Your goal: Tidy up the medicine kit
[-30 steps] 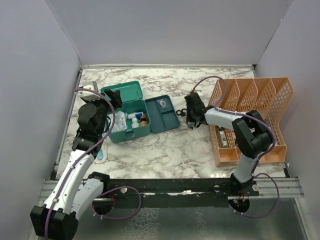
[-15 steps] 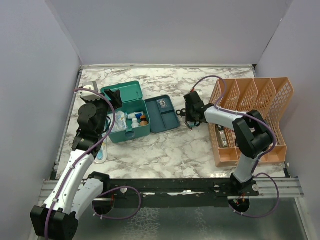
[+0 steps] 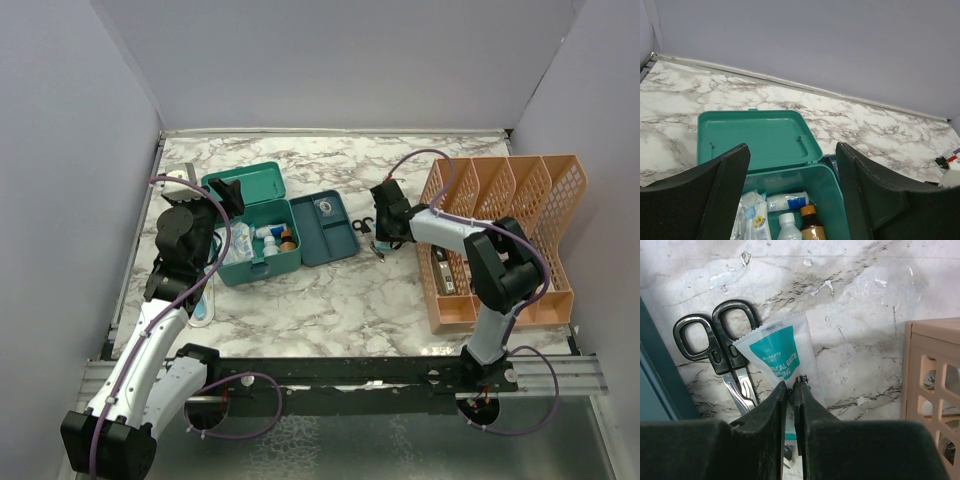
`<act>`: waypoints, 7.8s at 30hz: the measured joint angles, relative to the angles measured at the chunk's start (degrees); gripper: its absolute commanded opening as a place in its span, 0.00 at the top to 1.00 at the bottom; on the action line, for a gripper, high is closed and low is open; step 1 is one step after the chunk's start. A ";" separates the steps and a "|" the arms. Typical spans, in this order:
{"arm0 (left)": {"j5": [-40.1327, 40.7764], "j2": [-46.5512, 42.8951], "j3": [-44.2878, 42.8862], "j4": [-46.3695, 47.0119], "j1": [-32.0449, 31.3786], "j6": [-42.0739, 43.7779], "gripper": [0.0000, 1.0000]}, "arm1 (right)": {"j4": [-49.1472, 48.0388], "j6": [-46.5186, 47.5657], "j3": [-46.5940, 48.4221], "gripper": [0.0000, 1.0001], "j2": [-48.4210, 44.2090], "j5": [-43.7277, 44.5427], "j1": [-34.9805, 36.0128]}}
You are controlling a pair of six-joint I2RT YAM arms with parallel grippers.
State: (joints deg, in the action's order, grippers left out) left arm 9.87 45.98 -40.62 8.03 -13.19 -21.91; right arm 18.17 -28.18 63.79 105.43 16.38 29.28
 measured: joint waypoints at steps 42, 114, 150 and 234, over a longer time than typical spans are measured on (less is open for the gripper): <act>0.00 0.66 0.00 0.00 0.00 -0.04 0.27 | -3.19 -13.55 3.61 0.93 -2.58 -18.45 6.56; 0.68 -0.90 0.00 -0.04 0.00 -0.02 0.27 | 1.73 0.39 -1.92 0.60 -10.19 2.16 8.76; 10.10 -4.35 2.03 -0.83 0.00 -0.50 0.26 | -3.17 9.46 0.02 0.69 0.61 -4.42 3.96; 9.01 -6.58 4.48 3.06 0.00 0.04 0.26 | -4.02 -3.04 18.45 0.78 11.63 -11.80 16.37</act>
State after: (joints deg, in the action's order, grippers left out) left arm 18.87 39.40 -36.14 11.09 -13.19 -21.87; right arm 14.15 -31.22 82.24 117.05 4.58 45.65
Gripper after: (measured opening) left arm 0.742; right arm 0.130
